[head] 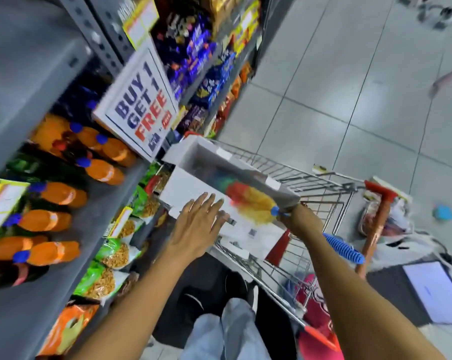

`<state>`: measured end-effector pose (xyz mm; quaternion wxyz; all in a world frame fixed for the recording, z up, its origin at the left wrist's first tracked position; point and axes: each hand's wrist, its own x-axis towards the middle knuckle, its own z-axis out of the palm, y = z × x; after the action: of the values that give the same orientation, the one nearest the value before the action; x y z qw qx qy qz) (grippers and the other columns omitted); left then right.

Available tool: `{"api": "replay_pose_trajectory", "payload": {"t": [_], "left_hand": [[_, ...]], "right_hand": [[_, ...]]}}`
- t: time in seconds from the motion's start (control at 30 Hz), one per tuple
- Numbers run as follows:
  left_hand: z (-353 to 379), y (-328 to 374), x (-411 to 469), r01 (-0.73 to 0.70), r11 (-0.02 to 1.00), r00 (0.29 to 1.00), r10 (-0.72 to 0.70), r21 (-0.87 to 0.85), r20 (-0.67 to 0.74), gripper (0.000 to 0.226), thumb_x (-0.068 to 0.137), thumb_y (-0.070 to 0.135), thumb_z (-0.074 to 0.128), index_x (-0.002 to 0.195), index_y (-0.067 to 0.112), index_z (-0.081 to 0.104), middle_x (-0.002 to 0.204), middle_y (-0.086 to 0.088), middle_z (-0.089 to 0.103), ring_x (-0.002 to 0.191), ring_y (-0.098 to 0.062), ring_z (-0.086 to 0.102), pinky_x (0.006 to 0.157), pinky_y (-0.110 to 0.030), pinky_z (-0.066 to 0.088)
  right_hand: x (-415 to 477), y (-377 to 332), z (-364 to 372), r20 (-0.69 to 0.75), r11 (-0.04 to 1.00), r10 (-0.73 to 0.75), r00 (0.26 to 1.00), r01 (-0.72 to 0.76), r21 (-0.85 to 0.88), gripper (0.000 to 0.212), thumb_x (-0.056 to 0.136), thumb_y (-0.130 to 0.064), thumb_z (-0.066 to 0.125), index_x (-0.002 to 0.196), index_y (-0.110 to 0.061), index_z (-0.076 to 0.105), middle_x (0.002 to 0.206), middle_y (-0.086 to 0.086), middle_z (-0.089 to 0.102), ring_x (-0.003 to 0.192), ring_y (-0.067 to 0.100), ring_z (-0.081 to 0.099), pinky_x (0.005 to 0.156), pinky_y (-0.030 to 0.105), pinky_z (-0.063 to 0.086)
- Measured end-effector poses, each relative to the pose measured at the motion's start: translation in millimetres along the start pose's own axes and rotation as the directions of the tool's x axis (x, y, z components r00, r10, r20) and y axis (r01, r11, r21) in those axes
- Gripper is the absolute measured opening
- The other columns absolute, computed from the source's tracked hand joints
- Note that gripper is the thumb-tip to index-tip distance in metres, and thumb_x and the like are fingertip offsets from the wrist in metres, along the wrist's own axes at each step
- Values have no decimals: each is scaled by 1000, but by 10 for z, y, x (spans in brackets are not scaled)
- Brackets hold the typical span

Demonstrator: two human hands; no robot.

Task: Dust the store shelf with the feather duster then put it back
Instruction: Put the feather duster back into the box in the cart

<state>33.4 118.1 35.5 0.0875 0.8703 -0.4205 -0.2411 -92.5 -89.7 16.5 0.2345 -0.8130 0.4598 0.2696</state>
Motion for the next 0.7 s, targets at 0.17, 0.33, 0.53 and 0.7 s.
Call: {"api": "replay_pose_trajectory", "payload": {"t": [0.17,0.33,0.53,0.7], "left_hand": [[507,-125,286,-1,999,998,-2,49,70,51,97,43,25,143,21,27,155,0,24,144,-13,10,117,-34,7],[928,-106,461,-18,998,992,11,54,127,52,97,44,23,143,20,27,154,-3,26,144,-16,14,116,-35,10],[1216,-85,386,-66,997,986,59,46,153,52,96,45,27,141,18,32,152,-5,31,143,-19,17,116,-35,13],[1270,-128,369,-64,996,979,49,69,200,55,96,48,21,143,21,23,156,-3,20,145,-15,8,117,-34,7]], "right_hand": [[453,221,503,41,999,0,999,-1,40,28,91,-37,56,116,-32,66,118,14,65,105,33,61,84,38,48],[770,453,941,51,1000,15,999,-14,-17,31,93,-25,50,122,-18,62,121,17,58,106,35,59,83,39,48],[796,648,1263,113,951,-81,990,111,-288,49,98,-31,41,143,-14,33,134,16,45,121,32,44,94,42,43],[708,809,1382,121,909,-104,987,144,-391,55,99,-29,36,148,-11,18,144,13,39,128,29,42,102,42,38]]}}
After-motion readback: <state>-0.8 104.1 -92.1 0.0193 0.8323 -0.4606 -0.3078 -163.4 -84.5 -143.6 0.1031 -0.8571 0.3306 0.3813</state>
